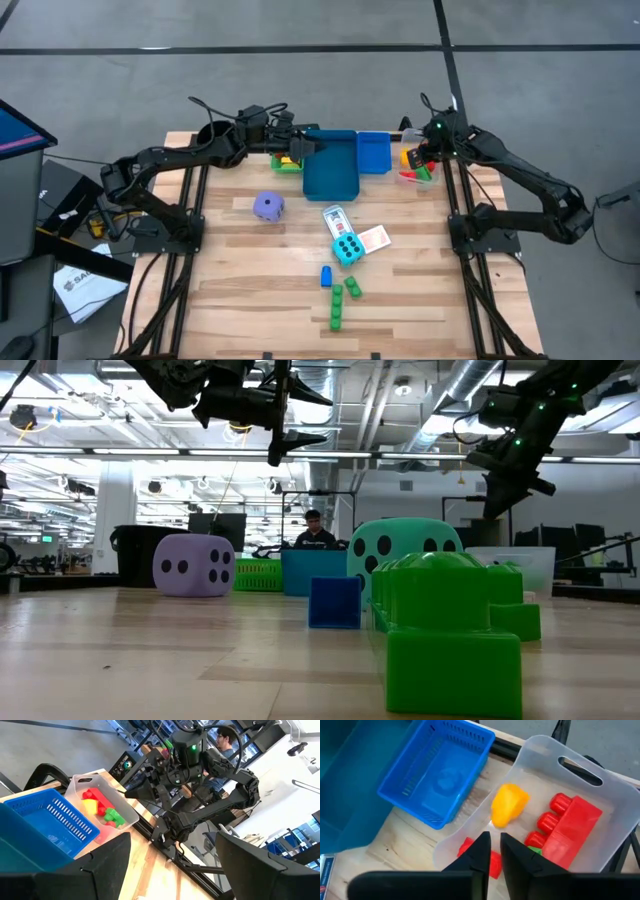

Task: Pick & Place Toys
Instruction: Put the large green game piece into the transparent bin

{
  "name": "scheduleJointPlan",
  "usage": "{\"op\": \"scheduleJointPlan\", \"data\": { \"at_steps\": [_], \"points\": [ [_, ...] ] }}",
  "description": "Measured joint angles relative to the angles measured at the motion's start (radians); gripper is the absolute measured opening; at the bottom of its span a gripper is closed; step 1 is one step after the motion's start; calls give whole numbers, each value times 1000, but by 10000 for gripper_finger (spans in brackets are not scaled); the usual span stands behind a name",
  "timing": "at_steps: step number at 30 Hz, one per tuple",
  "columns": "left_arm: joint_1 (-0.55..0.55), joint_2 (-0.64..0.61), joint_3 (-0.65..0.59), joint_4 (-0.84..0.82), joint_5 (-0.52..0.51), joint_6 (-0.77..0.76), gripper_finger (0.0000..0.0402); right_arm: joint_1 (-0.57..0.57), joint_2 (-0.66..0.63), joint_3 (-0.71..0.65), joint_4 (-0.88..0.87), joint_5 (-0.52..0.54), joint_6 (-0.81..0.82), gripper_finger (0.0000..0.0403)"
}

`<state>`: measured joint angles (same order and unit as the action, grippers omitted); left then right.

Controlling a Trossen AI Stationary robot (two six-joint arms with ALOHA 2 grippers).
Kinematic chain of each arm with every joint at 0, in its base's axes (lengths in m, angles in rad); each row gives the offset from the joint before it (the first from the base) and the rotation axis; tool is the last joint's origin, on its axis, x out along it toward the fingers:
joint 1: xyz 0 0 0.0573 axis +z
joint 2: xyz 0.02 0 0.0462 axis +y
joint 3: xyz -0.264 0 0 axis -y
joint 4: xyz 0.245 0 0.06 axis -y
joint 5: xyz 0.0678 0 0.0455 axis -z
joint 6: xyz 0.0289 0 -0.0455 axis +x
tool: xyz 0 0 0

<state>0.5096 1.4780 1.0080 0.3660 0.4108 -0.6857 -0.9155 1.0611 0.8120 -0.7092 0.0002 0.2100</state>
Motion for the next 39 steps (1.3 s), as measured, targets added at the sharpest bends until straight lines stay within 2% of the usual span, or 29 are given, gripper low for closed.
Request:
{"op": "scheduleJointPlan", "data": {
  "at_steps": [3, 7, 9, 14, 22, 29, 39],
  "points": [
    [0, 0, 0, 0, 0, 0, 285, -1, 0, 0, 0, -25, 0, 52],
    [0, 0, 0, 0, 1, 0, 285, 25, -4, 0, 17, -157, -26, 70],
    [0, 0, 0, 0, 3, 1, 285, 65, -20, 0, 36, -181, -40, 76],
    [-12, 0, 0, 0, 6, 87, 285, 208, -91, 0, 141, -128, -22, 79],
    [-65, 0, 0, -12, 6, 351, 285, 478, -191, 0, 236, -92, 80, 79],
    [-121, 0, 0, -98, 6, 473, 285, 736, -182, 0, 231, 98, 251, 79],
    [-223, 0, 0, -304, -12, 713, 285, 1049, -60, 0, 248, 351, 522, 79]
  ]
}}
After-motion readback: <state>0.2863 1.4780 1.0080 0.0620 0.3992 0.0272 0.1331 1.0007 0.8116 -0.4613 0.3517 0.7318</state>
